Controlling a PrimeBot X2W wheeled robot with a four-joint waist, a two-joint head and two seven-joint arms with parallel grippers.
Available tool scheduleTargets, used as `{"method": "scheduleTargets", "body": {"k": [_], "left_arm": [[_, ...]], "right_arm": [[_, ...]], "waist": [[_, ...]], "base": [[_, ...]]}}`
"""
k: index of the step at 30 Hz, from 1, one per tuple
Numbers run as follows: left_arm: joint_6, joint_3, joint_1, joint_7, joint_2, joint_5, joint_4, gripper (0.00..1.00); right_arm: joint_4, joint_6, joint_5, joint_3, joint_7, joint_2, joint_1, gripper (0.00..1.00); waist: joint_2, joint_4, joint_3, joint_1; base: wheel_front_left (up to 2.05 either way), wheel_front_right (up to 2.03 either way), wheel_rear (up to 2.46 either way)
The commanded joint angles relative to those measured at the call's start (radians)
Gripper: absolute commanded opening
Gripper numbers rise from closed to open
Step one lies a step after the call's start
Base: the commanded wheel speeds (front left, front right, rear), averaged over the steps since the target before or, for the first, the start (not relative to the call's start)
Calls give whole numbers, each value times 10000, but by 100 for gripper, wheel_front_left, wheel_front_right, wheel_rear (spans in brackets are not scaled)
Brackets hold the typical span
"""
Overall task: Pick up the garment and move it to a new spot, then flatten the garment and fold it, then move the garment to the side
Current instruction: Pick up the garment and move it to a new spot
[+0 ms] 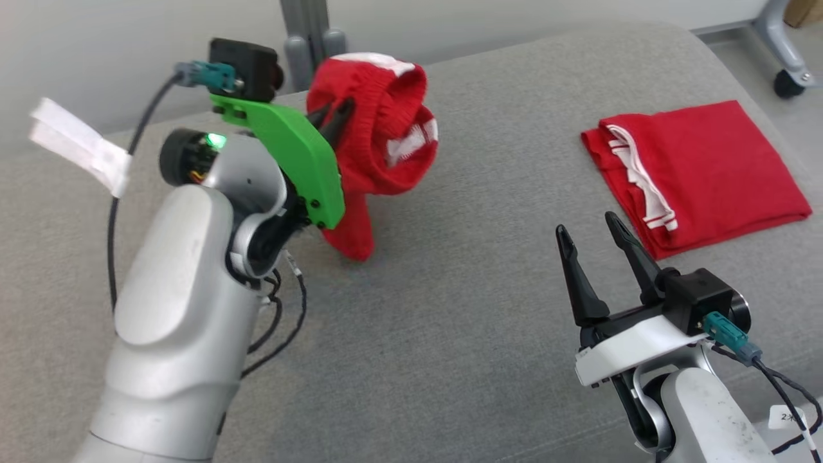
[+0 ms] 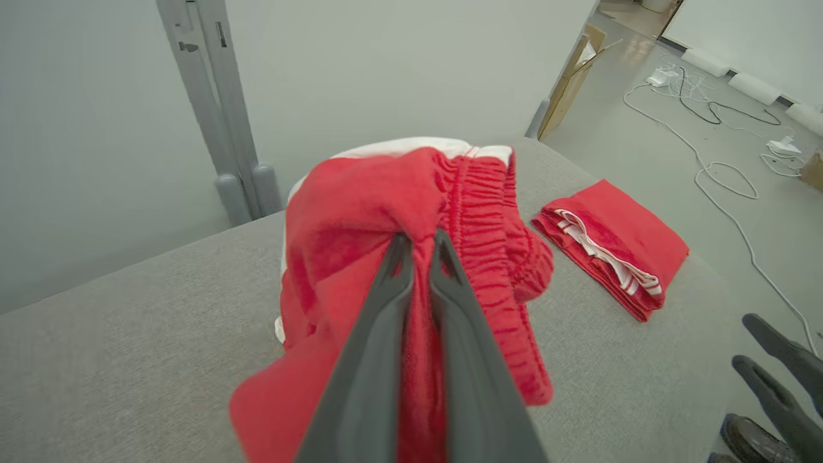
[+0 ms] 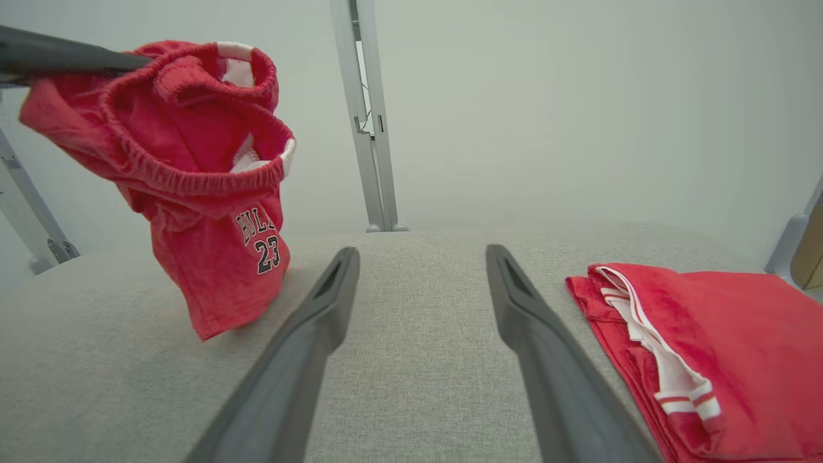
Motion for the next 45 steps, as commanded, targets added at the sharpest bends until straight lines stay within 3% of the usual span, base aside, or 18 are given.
{"method": "scheduleTargets", "body": {"k": [1,9,10,11,19,24,30,34,38,45], "left_arm": [[74,-89,288,-50,-94,-59,39,0],[586,-718,1214,-411,-412,-69,1246,0],[687,-820,1318,-432,-404,83,1491,9],[781,-889,1379,-463,-350,214,1688,100],[1046,-841,1806,-1902,-219,529,1966,100],[1221,-305,2540,-3335,-93,323,1082,100],[1498,386,4406,-5080,668,444,-580,100],[1298,737,5519,-6109,1025,318,-1502,100],[1252,897,6453,-6950,1381,540,-1867,100],[1657,1323,7767,-7722,1580,781,-2467,100]], "right_arm": [[-15,-20,14,12,-88,52,-128,100],[143,-20,81,-51,-227,162,-123,100],[155,-20,72,-77,-257,177,-116,100],[162,-20,60,-101,-275,189,-101,100],[102,-20,-75,-453,-303,135,40,100],[16,-20,-162,-716,-208,94,221,100],[-175,-20,-268,-1023,-3,30,598,100],[-320,-20,-306,-1149,148,-24,792,100],[-454,-20,-346,-1193,270,8,953,100],[-534,-20,-323,-1180,381,40,1130,100]], "waist": [[-1,-999,199,1],[-1,-1552,523,1],[-1,-1543,544,1],[-1,-1519,560,1],[-1,-656,386,1],[-1,-45,67,1],[-1,674,-424,1],[-1,978,-612,1],[-1,1155,-723,1],[-1,1301,-861,1]], "base": [[0,0,0],[0,0,0],[0,0,0],[0,0,0],[0,0,0],[0,0,0],[0,0,0],[0,0,0],[0,0,0],[0,0,0]]}}
